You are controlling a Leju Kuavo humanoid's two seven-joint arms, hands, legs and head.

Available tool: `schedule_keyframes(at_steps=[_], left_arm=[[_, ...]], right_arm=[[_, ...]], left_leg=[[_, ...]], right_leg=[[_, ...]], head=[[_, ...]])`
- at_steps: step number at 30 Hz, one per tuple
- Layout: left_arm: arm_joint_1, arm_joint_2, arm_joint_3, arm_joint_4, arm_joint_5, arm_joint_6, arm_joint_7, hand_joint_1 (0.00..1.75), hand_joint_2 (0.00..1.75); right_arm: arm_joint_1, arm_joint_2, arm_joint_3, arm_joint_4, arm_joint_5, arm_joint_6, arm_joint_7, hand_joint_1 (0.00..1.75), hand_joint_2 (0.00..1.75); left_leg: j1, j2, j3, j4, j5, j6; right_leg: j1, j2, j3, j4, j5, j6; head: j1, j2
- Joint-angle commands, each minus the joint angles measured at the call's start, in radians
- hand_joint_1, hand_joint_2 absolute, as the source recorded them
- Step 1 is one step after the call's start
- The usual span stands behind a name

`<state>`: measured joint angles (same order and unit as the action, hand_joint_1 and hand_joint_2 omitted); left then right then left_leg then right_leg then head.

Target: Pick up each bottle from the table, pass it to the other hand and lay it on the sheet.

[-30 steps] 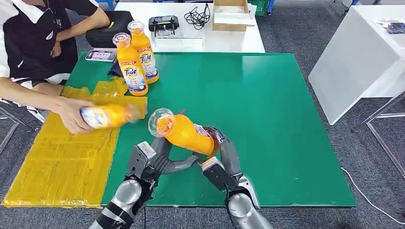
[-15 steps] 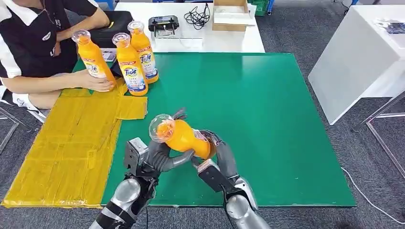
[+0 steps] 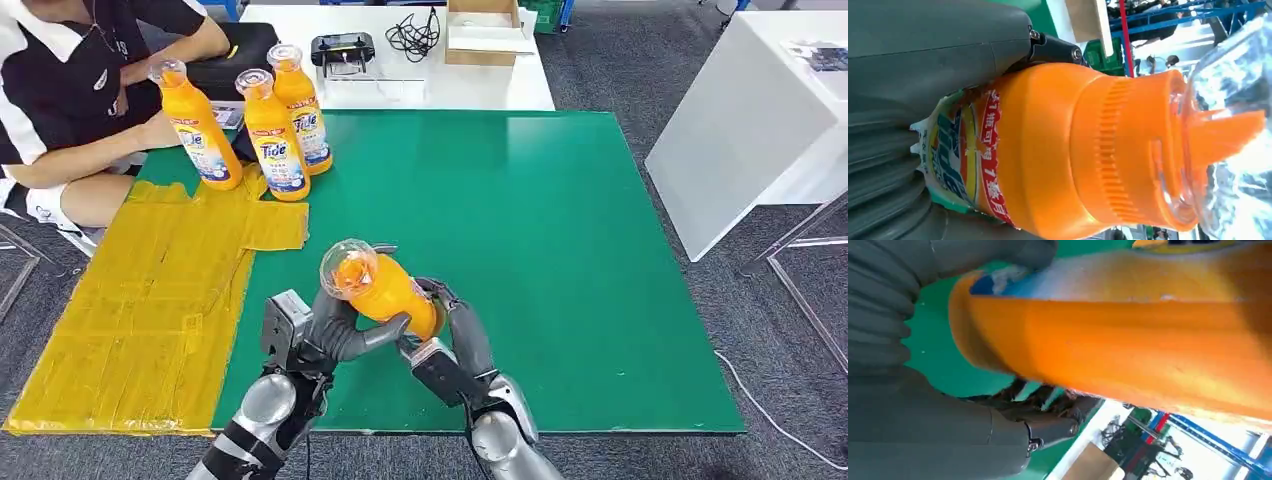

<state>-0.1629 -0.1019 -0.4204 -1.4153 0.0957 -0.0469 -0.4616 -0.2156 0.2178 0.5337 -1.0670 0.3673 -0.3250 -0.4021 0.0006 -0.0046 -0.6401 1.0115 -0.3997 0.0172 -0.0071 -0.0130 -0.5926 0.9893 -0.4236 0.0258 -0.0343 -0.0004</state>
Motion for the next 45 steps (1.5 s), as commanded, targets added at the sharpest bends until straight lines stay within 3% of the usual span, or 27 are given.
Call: schedule_keyframes(at_steps=[1,3,4,7,8,11,12,14,17,25,28,35,38,39,40,44,45], left_arm=[[-0.052,0.086,0.001,-0.043,-0.183,0.158,-0.011,1.75,1.75],[-0.088,0.152,0.006,-0.046,-0.518,0.332,0.071,1.75,1.75],[-0.092,0.156,0.026,-0.056,-0.521,0.319,0.077,1.75,1.75],[-0.14,0.219,0.057,-0.048,-0.899,0.425,0.218,1.75,1.75],[-0.176,0.261,0.057,-0.017,-1.149,0.444,0.372,1.75,1.75],[-0.231,0.284,0.071,0.029,-1.299,0.363,0.429,1.75,1.75],[-0.271,0.303,0.06,0.093,-1.323,0.2,0.496,1.75,1.75],[-0.353,0.312,0.04,0.243,-1.336,0.131,0.523,1.75,1.75],[-0.43,0.28,0.017,0.504,-1.408,0.134,0.583,1.75,1.75],[-0.438,0.266,0.015,0.553,-1.412,0.173,0.578,1.75,1.75],[-0.429,0.25,0.017,0.645,-1.479,0.096,0.686,1.75,1.75],[-0.429,0.162,0.113,1.017,-1.555,0.235,0.824,1.75,1.75],[-0.425,0.169,0.154,1.019,-1.562,0.322,0.874,1.75,1.75],[-0.427,0.17,0.162,1.017,-1.573,0.356,0.884,0.44,1.75],[-0.427,0.172,0.166,1.006,-1.585,0.388,0.885,0.0,1.75],[-0.43,0.169,0.18,0.998,-1.607,0.382,0.889,0.0,1.75],[-0.431,0.171,0.179,1.0,-1.612,0.376,0.89,0.0,0.0]], right_arm=[[0.055,-0.081,-0.044,-0.177,-0.071,-0.005,-0.038,0.0,1.75],[0.107,-0.109,-0.084,-0.29,-0.054,-0.026,-0.05,0.0,1.75],[0.128,-0.12,-0.098,-0.334,-0.046,-0.016,-0.043,0.0,1.75],[0.208,-0.136,-0.168,-0.476,-0.033,-0.017,-0.054,0.0,1.75],[0.239,-0.124,-0.211,-0.524,-0.033,-0.025,-0.062,0.0,1.75],[0.285,-0.116,-0.265,-0.605,-0.03,-0.005,-0.059,0.0,1.75],[0.294,-0.108,-0.286,-0.621,-0.038,-0.003,-0.062,0.0,1.75],[0.302,-0.099,-0.311,-0.643,-0.05,0.022,-0.057,0.0,1.75],[0.277,-0.081,-0.324,-0.632,-0.059,0.049,-0.048,0.0,1.75],[0.275,-0.078,-0.323,-0.626,-0.057,0.049,-0.047,0.0,1.75],[0.255,-0.069,-0.326,-0.606,-0.071,0.072,-0.027,0.0,1.75],[0.194,-0.05,-0.303,-0.505,-0.069,0.102,0.003,0.0,1.75],[0.188,-0.054,-0.291,-0.48,-0.063,0.1,0.002,0.0,1.75],[0.19,-0.055,-0.289,-0.475,-0.058,0.096,0.003,0.0,1.75],[0.195,-0.057,-0.287,-0.473,-0.057,0.094,0.003,0.0,1.75],[0.203,-0.064,-0.287,-0.471,-0.056,0.09,0.003,0.0,1.75],[0.202,-0.065,-0.287,-0.472,-0.056,0.09,0.003,0.0,1.75]], left_leg=[[0.001,-0.002,0.003,0.0,-0.001,-0.001],[0.0,-0.002,0.001,-0.001,0.0,-0.001],[0.001,-0.002,0.003,-0.001,-0.001,-0.001],[0.0,-0.004,0.003,-0.001,-0.001,-0.002],[0.0,-0.002,0.001,0.0,0.0,-0.001],[0.001,-0.004,0.001,0.0,0.0,-0.001],[0.001,-0.004,0.003,0.0,-0.001,-0.002],[0.001,-0.002,0.004,0.0,-0.001,-0.002],[0.001,-0.006,0.004,-0.001,0.001,-0.001],[0.001,0.0,0.003,-0.001,0.0,-0.002],[0.001,-0.001,0.005,-0.001,-0.001,-0.002],[0.0,0.004,0.007,-0.003,0.0,-0.002],[0.001,0.003,0.008,-0.003,-0.001,-0.003],[0.001,0.001,0.005,-0.002,0.0,-0.002],[0.001,0.002,0.009,-0.003,0.0,-0.003],[0.001,0.003,0.01,-0.002,-0.001,-0.003],[0.001,0.002,0.009,-0.002,0.0,-0.003]], right_leg=[[0.001,-0.001,0.003,-0.001,-0.001,-0.001],[0.0,-0.001,0.001,0.0,-0.001,0.0],[0.0,-0.001,0.004,0.0,-0.002,-0.001],[0.0,-0.004,0.003,0.0,-0.002,-0.001],[0.0,-0.002,0.001,0.0,-0.001,-0.001],[0.0,-0.004,0.001,0.001,-0.002,-0.001],[0.001,-0.003,0.004,0.001,-0.003,-0.001],[0.001,-0.002,0.004,0.0,-0.002,-0.001],[0.0,-0.006,0.004,0.0,-0.002,-0.001],[0.0,0.001,0.002,-0.001,0.0,-0.001],[0.0,0.001,0.004,-0.001,-0.001,-0.001],[-0.001,0.006,0.005,-0.002,0.001,-0.001],[0.0,0.005,0.006,-0.003,0.0,-0.001],[0.0,0.003,0.005,-0.002,0.0,-0.001],[0.0,0.004,0.008,-0.003,-0.001,-0.001],[0.001,0.005,0.009,-0.002,0.0,-0.002],[0.0,0.003,0.008,-0.002,0.0,-0.002]], head=[[0.001,0.0],[0.0,0.0],[0.0,0.0],[0.0,0.0],[0.0,0.0],[0.0,0.0],[0.0,0.0],[0.0,0.0],[0.001,0.0],[0.001,0.0],[0.0,0.0],[0.0,0.0],[0.0,0.0],[0.001,0.0],[0.001,0.0],[0.0,0.0],[0.001,0.0]])
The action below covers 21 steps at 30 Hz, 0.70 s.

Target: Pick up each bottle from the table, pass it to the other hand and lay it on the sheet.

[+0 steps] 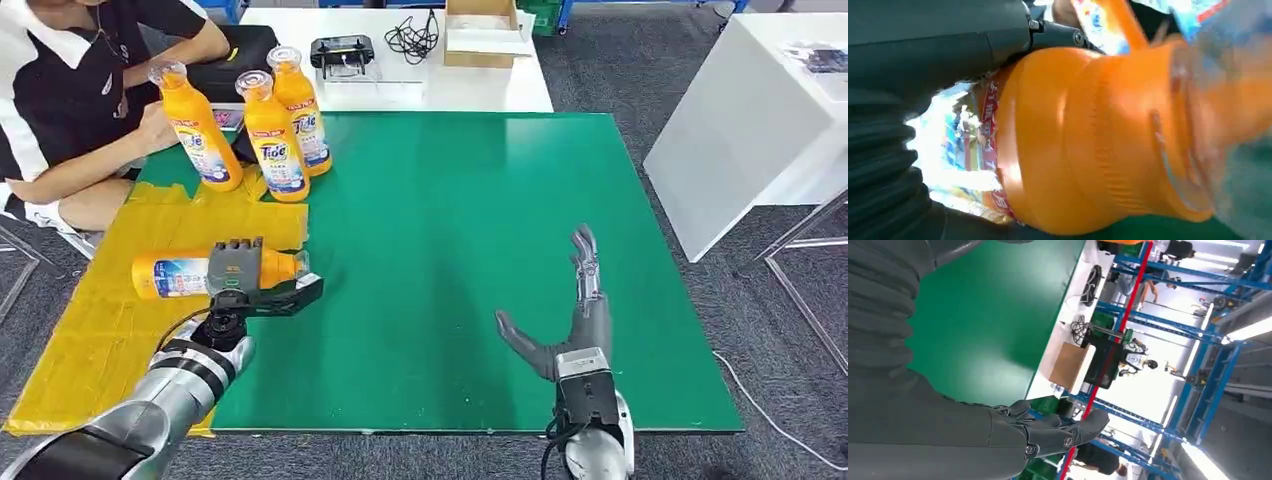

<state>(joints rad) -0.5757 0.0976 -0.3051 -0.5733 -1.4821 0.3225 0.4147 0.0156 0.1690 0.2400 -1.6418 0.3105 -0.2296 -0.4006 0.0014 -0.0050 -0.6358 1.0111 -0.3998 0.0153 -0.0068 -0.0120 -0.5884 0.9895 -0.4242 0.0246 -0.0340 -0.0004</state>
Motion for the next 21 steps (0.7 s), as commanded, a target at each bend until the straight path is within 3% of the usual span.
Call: schedule_keyframes(at_steps=[1,8,12,13,15,16,17,19,20,21], left_arm=[[-0.015,-0.031,0.078,0.154,-0.04,0.01,0.01,0.0,0.0],[0.005,-0.056,0.137,0.109,-0.044,0.128,-0.071,0.0,0.0],[0.035,-0.072,0.16,0.027,-0.011,0.271,-0.151,0.0,0.0],[0.065,-0.087,0.181,-0.04,0.044,0.376,-0.252,0.0,1.75],[0.147,-0.114,0.226,-0.257,0.132,0.376,-0.372,0.0,1.75],[0.252,-0.191,0.32,-0.472,0.361,0.376,-0.73,0.0,1.75],[0.28,-0.202,0.321,-0.499,0.355,0.376,-0.734,0.0,1.75],[0.37,-0.196,0.226,-0.618,0.582,0.376,-0.864,0.0,1.75],[0.395,-0.188,0.204,-0.656,0.581,0.376,-0.838,0.0,1.75],[0.432,-0.182,0.167,-0.723,0.775,0.312,-0.932,0.0,1.75]], right_arm=[[-0.03,-0.016,0.006,0.103,0.0,-0.007,0.001,0.0,1.75],[-0.013,-0.026,0.007,0.104,0.011,-0.017,0.006,0.0,1.75],[0.005,-0.032,0.003,0.092,0.015,-0.028,0.005,0.0,1.75],[0.019,-0.035,0.001,0.083,0.016,-0.045,0.001,0.0,1.75],[0.04,-0.041,0.0,0.067,0.017,-0.063,-0.008,0.0,1.75],[0.064,-0.058,0.009,0.048,0.019,-0.085,-0.021,0.0,1.75],[0.079,-0.064,0.006,0.04,0.019,-0.09,-0.027,0.0,1.75],[0.097,-0.084,0.018,0.019,0.019,-0.102,-0.031,0.0,1.75],[0.101,-0.088,0.019,0.014,0.018,-0.108,-0.032,0.0,1.75],[0.108,-0.094,0.023,0.01,0.004,-0.104,-0.035,0.0,1.75]], left_leg=[[0.0,0.002,0.005,-0.003,0.0,-0.001],[0.0,0.0,0.006,-0.001,0.0,-0.001],[0.0,-0.001,0.006,-0.002,0.0,-0.001],[0.0,0.0,0.007,-0.002,0.0,-0.001],[0.0,-0.001,0.006,-0.001,0.0,-0.001],[0.0,-0.001,0.003,-0.001,0.0,-0.001],[-0.001,-0.003,0.002,-0.001,0.0,0.0],[-0.001,-0.001,0.003,-0.001,-0.001,0.0],[-0.002,-0.001,0.005,0.0,-0.003,0.0],[-0.003,0.001,0.006,-0.001,-0.004,0.001]], right_leg=[[0.0,0.003,0.004,-0.003,0.001,-0.001],[0.0,0.001,0.006,-0.002,0.0,0.0],[0.0,0.0,0.007,-0.002,0.0,0.0],[0.0,0.001,0.008,-0.003,-0.001,0.0],[0.0,0.0,0.006,-0.002,-0.001,0.0],[0.0,-0.001,0.004,-0.001,-0.001,0.0],[-0.001,-0.003,0.003,-0.002,-0.001,0.001],[-0.001,-0.001,0.004,-0.002,-0.001,0.001],[-0.002,-0.001,0.006,-0.002,-0.003,0.001],[-0.003,0.001,0.006,-0.003,-0.003,0.001]], head=[[0.0,0.0],[0.0,0.0],[0.0,0.0],[0.0,0.0],[0.0,0.0],[0.0,0.0],[0.0,0.0],[0.0,0.0],[-0.001,0.0],[0.0,0.0]])
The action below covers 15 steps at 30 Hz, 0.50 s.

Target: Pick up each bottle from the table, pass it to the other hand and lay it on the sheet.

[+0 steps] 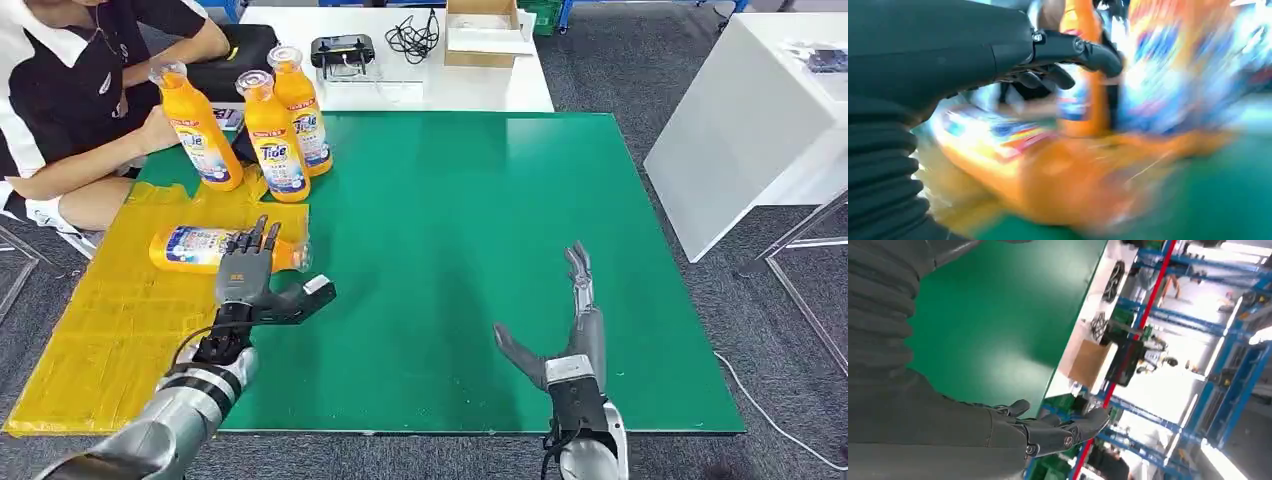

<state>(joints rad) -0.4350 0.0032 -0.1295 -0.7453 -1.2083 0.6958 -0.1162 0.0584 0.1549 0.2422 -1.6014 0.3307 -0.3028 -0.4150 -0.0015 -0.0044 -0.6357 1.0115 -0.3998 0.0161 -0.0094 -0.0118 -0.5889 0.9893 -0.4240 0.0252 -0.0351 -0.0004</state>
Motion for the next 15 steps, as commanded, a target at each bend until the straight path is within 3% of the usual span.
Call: schedule_keyframes(at_steps=[1,5,7,10,15], left_arm=[[0.356,-0.086,-0.046,-0.647,0.65,-0.123,-0.464,0.0,1.75],[0.503,-0.088,-0.08,-0.828,0.962,-0.367,-0.486,0.0,1.75],[0.513,-0.08,-0.088,-0.806,1.05,-0.482,-0.407,0.0,1.75],[0.503,-0.086,-0.088,-0.713,1.107,-0.585,-0.323,0.0,1.75],[0.514,-0.095,-0.091,-0.662,1.156,-0.622,-0.297,0.0,1.75]], right_arm=[[0.079,-0.091,0.022,-0.041,-0.042,-0.014,-0.02,0.0,1.75],[0.117,-0.1,-0.004,-0.04,-0.13,0.063,-0.027,0.0,1.75],[0.126,-0.089,-0.02,-0.025,-0.153,0.079,-0.028,0.0,1.75],[0.139,-0.069,-0.038,-0.004,-0.141,0.072,-0.026,0.0,1.75],[0.135,-0.054,-0.039,0.028,-0.098,0.028,-0.022,0.0,1.75]], left_leg=[[0.0,0.0,0.003,-0.001,-0.003,0.0],[0.0,0.006,0.003,0.0,-0.009,-0.001],[0.0,0.006,0.003,-0.001,-0.009,-0.001],[0.001,0.003,0.001,0.0,-0.008,-0.001],[0.001,0.002,0.002,-0.002,-0.008,-0.002]], right_leg=[[-0.001,0.001,0.004,-0.002,-0.003,0.0],[0.0,0.009,0.002,-0.001,-0.003,-0.001],[0.0,0.008,0.001,-0.002,-0.003,-0.001],[0.0,0.005,0.001,-0.002,-0.006,0.001],[0.0,0.006,0.001,-0.002,-0.006,0.0]], head=[[0.002,0.0],[0.002,0.0],[0.001,0.0],[0.001,0.0],[0.001,0.0]])
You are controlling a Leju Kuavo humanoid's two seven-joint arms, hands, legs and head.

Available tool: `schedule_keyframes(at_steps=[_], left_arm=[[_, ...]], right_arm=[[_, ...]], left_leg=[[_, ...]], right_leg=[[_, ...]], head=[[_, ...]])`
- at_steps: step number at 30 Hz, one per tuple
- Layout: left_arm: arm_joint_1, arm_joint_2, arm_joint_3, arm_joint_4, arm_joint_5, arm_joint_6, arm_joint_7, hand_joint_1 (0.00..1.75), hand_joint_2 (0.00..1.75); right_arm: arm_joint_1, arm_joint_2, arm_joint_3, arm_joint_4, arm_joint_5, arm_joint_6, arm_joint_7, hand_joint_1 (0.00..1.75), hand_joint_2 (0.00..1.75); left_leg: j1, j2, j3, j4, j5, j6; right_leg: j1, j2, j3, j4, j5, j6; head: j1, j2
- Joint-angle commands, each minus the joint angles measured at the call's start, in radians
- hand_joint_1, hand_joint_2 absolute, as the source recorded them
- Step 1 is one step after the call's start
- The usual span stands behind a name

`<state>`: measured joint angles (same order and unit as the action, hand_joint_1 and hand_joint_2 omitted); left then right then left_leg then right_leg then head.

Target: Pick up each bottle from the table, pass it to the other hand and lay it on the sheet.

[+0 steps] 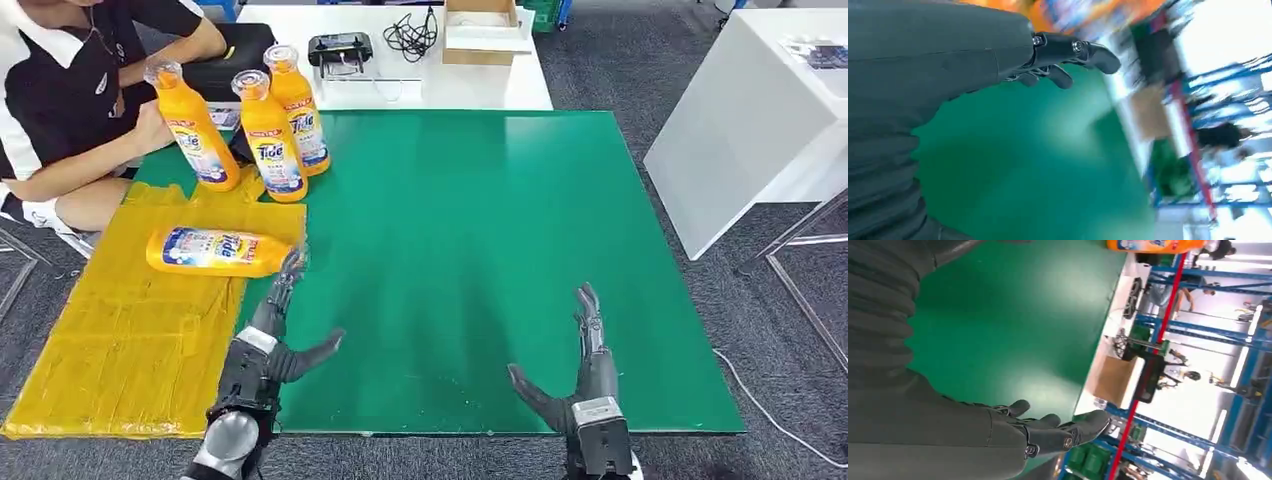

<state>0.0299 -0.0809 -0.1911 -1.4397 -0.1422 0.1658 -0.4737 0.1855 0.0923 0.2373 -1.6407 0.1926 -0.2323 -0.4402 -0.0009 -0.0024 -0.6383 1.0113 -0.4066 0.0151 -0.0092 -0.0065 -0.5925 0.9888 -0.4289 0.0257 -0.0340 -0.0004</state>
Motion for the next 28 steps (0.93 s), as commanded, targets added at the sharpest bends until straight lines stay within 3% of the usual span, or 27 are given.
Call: schedule_keyframes(at_steps=[1,9,10,17,28], left_arm=[[0.05,-0.012,-0.026,0.04,0.095,-0.084,0.069,0.0,1.75],[0.05,-0.014,-0.01,0.03,0.122,-0.082,0.047,0.0,1.75],[0.058,-0.034,0.001,0.003,0.061,0.013,0.029,0.0,1.75],[0.066,-0.041,-0.007,-0.041,0.019,0.079,-0.003,0.0,1.75],[0.058,-0.042,-0.017,-0.039,0.01,0.101,-0.014,0.0,1.75]], right_arm=[[0.006,0.014,-0.037,0.072,0.034,-0.045,0.003,0.0,1.75],[-0.008,0.031,-0.048,0.072,-0.023,-0.038,-0.009,0.0,1.75],[0.001,0.031,-0.05,0.059,-0.02,-0.048,-0.009,0.0,1.75],[0.003,0.024,-0.045,0.062,-0.008,-0.06,-0.009,0.0,1.75],[-0.014,0.018,-0.043,0.077,-0.002,-0.056,-0.009,0.0,1.75]], left_leg=[[0.0,0.0,0.004,-0.001,-0.001,-0.001],[0.001,0.0,0.005,-0.001,-0.002,-0.001],[0.0,0.0,0.004,-0.001,-0.001,-0.001],[0.001,-0.001,0.004,-0.001,-0.001,-0.001],[0.001,0.0,0.007,-0.001,-0.002,-0.001]], right_leg=[[0.0,0.0,0.004,-0.001,-0.001,0.0],[0.001,0.001,0.006,-0.002,-0.001,-0.001],[0.001,0.001,0.004,-0.001,-0.001,-0.001],[0.001,0.0,0.005,-0.001,-0.001,0.0],[0.002,0.0,0.008,-0.002,-0.002,-0.001]], head=[[0.0,0.0],[0.0,0.0],[0.0,0.0],[0.0,0.0],[0.0,0.0]])
